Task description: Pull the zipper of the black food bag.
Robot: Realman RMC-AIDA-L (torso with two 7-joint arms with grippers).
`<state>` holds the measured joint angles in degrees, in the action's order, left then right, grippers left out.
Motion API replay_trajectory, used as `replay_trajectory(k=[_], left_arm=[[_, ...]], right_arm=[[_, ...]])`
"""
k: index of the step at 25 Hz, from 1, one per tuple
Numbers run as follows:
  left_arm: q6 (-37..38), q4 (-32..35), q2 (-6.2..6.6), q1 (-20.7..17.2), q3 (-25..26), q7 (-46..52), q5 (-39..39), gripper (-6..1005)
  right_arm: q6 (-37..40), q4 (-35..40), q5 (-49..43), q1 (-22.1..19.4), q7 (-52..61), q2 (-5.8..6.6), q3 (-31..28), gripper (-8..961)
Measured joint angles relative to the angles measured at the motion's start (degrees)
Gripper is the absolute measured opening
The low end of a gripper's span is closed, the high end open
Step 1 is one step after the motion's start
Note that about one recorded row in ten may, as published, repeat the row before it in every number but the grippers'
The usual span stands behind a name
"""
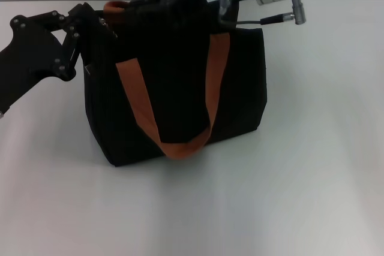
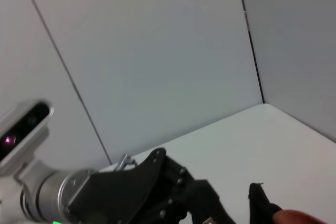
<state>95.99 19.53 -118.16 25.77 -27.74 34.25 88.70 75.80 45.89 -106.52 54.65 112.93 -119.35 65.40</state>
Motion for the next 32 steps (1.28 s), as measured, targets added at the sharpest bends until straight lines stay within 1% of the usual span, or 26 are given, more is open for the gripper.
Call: replay_trajectory(k=[3,9,12,15,18,32], left_arm=[[-0.04,0.17,-0.04,0.32,0.0,0.14,-0.02,29],[0.31,0.39,-0.03,0.97,-0.18,0.49,-0.02,29],[0.48,0.53,-0.02,1.59,-0.48,1.12,-0.02,29],[0.66,0.56,-0.08,2.04,-0.58,1.23,0.08,30],[0.68,0.58,-0.09,2.34,-0.63,1.24,0.26,30],[0.36,0.6,0.03,2.67,-0.37,1.26,0.15,29]], right_arm=[[-0.03,-0.45,0.44,-0.46,-4.82,-0.17,0.31,244],[-1.38,-0.75,5.4,-2.08,-14.19,-0.25,4.23,242],[-3.83,-0.46,6.28,-2.49,-16.43,-0.32,7.23,241],[-7.76,-0.31,6.51,-2.52,-17.5,-0.4,10.65,240],[-9.03,-0.02,7.01,-2.53,-17.81,-0.45,11.91,239],[-11.06,3.4,8.29,-3.16,-18.0,-0.45,15.73,234]])
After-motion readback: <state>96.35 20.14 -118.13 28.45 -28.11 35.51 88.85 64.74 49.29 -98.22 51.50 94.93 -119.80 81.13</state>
